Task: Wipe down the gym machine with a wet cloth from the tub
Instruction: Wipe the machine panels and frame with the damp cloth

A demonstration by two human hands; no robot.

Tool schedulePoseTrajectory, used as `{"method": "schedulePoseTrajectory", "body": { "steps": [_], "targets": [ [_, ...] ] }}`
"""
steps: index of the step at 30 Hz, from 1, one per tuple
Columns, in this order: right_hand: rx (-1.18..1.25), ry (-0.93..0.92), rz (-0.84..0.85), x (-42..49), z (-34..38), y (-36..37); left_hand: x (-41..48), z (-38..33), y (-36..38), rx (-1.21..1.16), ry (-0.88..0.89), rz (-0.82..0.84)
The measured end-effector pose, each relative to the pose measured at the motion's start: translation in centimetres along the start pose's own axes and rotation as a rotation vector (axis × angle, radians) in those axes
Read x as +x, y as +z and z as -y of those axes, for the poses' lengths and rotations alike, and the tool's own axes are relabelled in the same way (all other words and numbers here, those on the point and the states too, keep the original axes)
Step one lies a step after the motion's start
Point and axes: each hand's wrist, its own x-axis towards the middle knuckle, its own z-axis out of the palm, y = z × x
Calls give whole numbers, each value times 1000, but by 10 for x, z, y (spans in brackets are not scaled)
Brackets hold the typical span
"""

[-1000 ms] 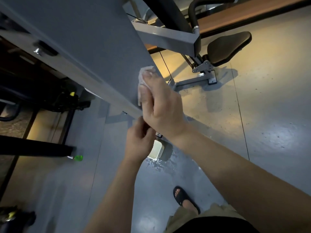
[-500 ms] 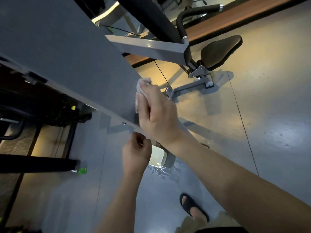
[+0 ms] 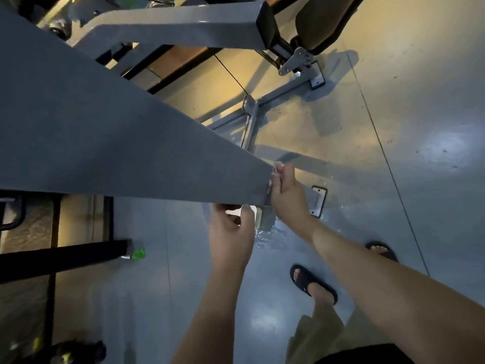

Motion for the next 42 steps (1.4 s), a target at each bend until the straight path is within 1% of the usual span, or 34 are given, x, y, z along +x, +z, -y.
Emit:
{"method": "schedulePoseTrajectory", "body": {
  "steps": [1, 4, 5, 7, 9, 11, 13, 15, 18, 22, 24, 27, 29, 31, 33, 35, 37, 40, 42],
  "targets": [
    [25, -35, 11, -5, 5, -1, -2, 5, 5, -19, 8, -28],
    [61, -223, 35, -16, 20, -1, -3, 19, 21, -145, -25, -131],
    [48, -271, 42, -16, 19, 1, 0, 24, 28, -179, -23, -148],
    [-4, -303, 26, -8, 7, 4, 6, 33, 43, -205, 1, -133],
    [-22, -264, -6, -2, -14, 6, 12, 37, 57, -242, -4, -124],
    [-21, -165, 3, 3, -33, 8, 19, 45, 71, -280, -58, -167],
    [-12, -62, 28, 10, -53, 12, 24, 53, 83, -300, -114, -171],
    [-6, -2, 5, 19, -74, 17, 28, 57, 92, -344, -163, -169],
    [-17, 123, -5, 34, -103, 24, 31, 65, 97, -363, -169, -171],
    [-5, 316, -18, 49, -121, 29, 31, 62, 102, -304, -156, -188],
    [31, 317, -28, 38, -107, 30, 30, 59, 103, -317, -134, -193],
    [62, 181, 3, 10, -90, 30, 31, 61, 104, -347, -122, -176],
    [39, 136, 2, 12, -99, 33, 33, 61, 107, -315, -86, -172],
    [-5, 225, -9, 30, -117, 35, 34, 62, 108, -259, -57, -172],
    [-10, 328, 19, 46, -133, 35, 33, 65, 105, -258, -71, -169],
    [1, 345, 23, 44, -131, 34, 32, 67, 103, -290, -81, -164],
    [30, 301, 12, 25, -111, 33, 31, 65, 102, -336, -91, -170],
    [84, 127, 15, -5, -93, 35, 31, 61, 102, -374, -100, -200],
    [51, 123, -5, 3, -108, 40, 32, 64, 103, -371, -87, -226]
  ]
}}
